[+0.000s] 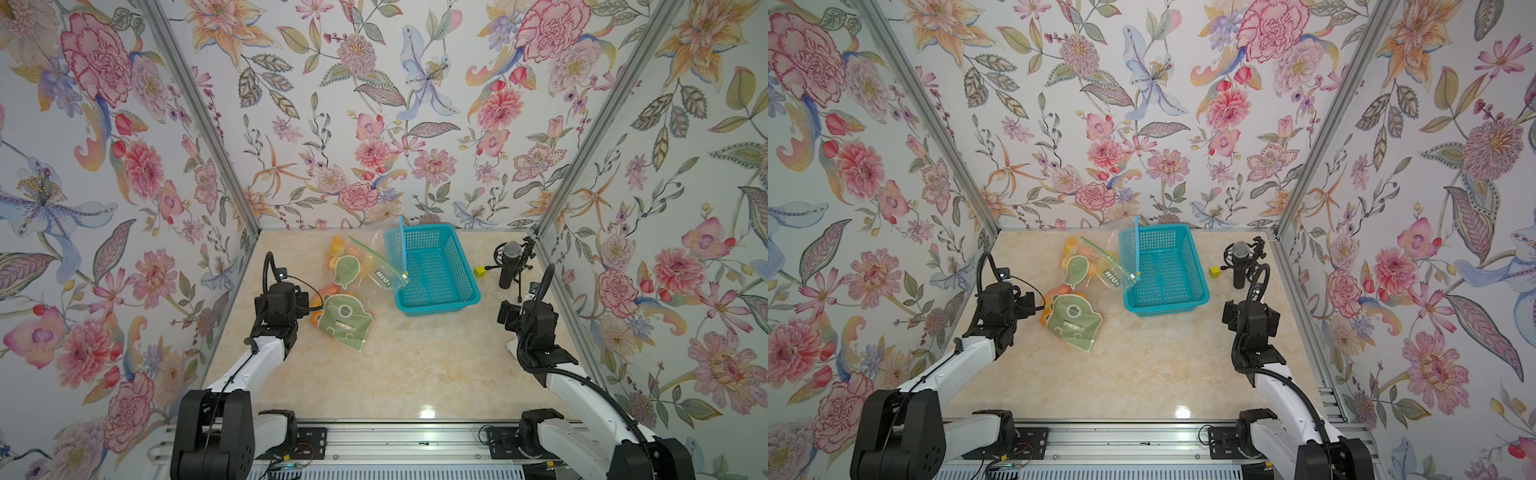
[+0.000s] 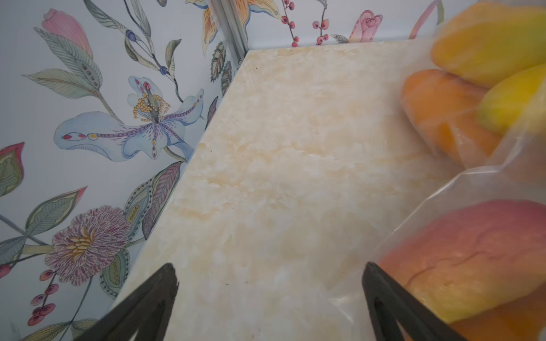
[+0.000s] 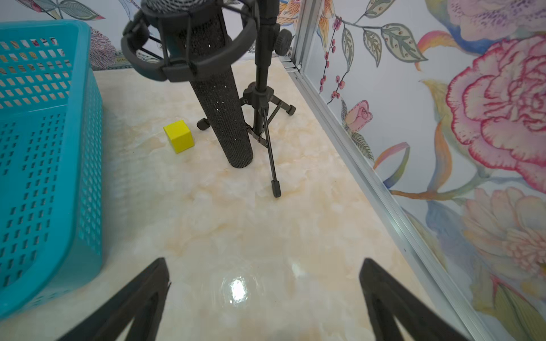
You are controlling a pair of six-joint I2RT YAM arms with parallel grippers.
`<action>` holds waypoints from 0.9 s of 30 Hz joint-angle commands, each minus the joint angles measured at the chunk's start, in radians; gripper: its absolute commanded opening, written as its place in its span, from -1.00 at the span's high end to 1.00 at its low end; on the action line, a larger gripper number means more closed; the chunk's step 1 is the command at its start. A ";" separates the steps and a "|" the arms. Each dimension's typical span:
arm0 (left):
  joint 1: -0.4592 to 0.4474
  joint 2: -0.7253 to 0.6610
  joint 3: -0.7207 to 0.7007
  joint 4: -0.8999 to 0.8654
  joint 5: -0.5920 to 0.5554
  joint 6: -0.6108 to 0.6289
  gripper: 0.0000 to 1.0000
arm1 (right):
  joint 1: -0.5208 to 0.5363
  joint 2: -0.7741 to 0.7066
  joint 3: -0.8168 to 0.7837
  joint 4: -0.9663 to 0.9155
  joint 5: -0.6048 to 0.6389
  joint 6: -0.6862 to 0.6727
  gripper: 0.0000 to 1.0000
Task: Place the mango in a zip-top bag and seal the zipper
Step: Reset both arms
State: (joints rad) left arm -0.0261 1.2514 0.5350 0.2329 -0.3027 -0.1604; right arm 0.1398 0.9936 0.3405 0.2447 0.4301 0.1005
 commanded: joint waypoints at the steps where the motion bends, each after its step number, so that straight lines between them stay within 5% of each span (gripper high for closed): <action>1: 0.004 0.038 -0.071 0.305 -0.031 0.064 -0.98 | -0.006 0.098 -0.071 0.412 0.026 -0.082 -0.99; 7: -0.010 0.149 -0.162 0.599 -0.051 0.071 -0.98 | -0.011 0.315 -0.129 0.773 -0.054 -0.166 -0.99; 15: -0.070 0.185 -0.184 0.744 0.010 0.166 -0.98 | -0.032 0.596 -0.202 1.222 -0.196 -0.182 -0.99; 22: -0.019 0.283 -0.304 1.066 0.058 0.140 -0.98 | -0.040 0.560 -0.075 0.934 -0.128 -0.142 -0.99; 27: -0.023 0.263 -0.291 1.004 0.051 0.136 -0.98 | -0.016 0.569 -0.090 0.975 -0.065 -0.155 -0.99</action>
State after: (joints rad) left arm -0.0513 1.5146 0.2497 1.1549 -0.2649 -0.0292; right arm 0.1047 1.5635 0.2607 1.1995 0.3099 -0.0448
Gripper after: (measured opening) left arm 0.989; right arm 0.996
